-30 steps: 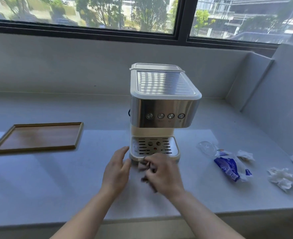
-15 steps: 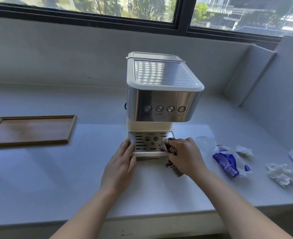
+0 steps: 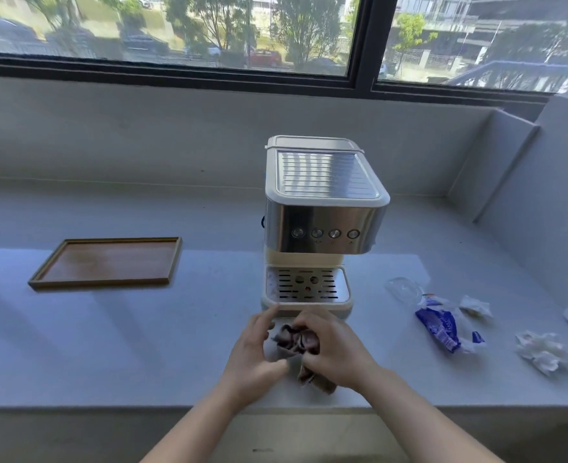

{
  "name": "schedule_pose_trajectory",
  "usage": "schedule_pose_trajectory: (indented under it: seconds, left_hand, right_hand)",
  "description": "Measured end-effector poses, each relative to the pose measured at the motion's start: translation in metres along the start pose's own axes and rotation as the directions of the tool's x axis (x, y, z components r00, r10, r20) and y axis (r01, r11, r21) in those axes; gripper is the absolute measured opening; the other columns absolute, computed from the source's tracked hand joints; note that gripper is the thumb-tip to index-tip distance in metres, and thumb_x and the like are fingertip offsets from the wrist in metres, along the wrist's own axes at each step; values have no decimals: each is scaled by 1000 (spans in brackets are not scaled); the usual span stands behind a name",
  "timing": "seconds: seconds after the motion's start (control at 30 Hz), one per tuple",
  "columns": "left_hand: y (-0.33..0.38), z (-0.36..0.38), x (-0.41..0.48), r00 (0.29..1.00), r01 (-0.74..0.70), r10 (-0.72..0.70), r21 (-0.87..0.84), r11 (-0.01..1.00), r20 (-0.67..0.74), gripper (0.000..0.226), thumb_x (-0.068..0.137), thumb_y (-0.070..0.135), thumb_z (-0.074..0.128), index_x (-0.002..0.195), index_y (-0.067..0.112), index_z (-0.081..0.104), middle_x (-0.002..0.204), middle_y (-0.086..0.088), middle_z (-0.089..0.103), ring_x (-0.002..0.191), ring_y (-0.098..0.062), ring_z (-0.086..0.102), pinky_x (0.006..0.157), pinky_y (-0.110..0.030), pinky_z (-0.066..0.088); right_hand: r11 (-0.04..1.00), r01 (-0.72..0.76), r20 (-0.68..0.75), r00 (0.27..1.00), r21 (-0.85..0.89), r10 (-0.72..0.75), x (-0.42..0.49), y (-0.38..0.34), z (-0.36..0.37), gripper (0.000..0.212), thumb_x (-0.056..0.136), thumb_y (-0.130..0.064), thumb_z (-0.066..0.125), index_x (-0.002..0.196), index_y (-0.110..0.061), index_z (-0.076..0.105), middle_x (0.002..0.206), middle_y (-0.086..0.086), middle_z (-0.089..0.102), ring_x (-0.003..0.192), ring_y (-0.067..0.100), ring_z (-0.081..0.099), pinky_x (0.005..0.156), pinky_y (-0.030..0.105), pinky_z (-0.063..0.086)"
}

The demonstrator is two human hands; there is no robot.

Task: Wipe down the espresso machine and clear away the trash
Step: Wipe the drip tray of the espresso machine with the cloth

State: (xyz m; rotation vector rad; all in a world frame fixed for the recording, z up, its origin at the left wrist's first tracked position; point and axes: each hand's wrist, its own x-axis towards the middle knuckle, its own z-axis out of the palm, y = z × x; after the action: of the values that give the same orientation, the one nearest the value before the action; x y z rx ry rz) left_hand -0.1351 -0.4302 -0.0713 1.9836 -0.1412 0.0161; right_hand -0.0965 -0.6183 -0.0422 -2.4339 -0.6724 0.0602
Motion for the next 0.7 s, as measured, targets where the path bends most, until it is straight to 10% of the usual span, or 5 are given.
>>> schedule_pose_trajectory:
  seconds: [0.27,0.43,0.7]
  left_hand:
    - [29,-21,-9,984,145,-109,-278,950,143,38,78,27,80,110,43,68,93,9,73,78,-11,67,72,-28,53]
    - [41,-36,-22,968,251,-237,-249,936,82,20,74,19,70,93,24,74,66,-2,64,59,-16,57,58,-29,50]
    - [45,-89,-44,958,205,-242,-222,953,-155,23,63,12,58,81,16,73,56,-2,58,51,-17,52,52,-34,46]
  right_hand:
    - [991,132,66,989,24,-133,11,-32,-7,52,65,-27,65,114,-33,48,123,-16,36,100,9,55,80,33,54]
    - [974,225,132,966,-21,-221,17,-53,-2,64,66,-14,72,121,-30,43,143,-9,24,112,13,49,79,18,46]
    - [950,280,142,955,-136,-261,38,-104,10,77,63,-16,74,134,-24,46,114,7,58,97,30,57,72,31,46]
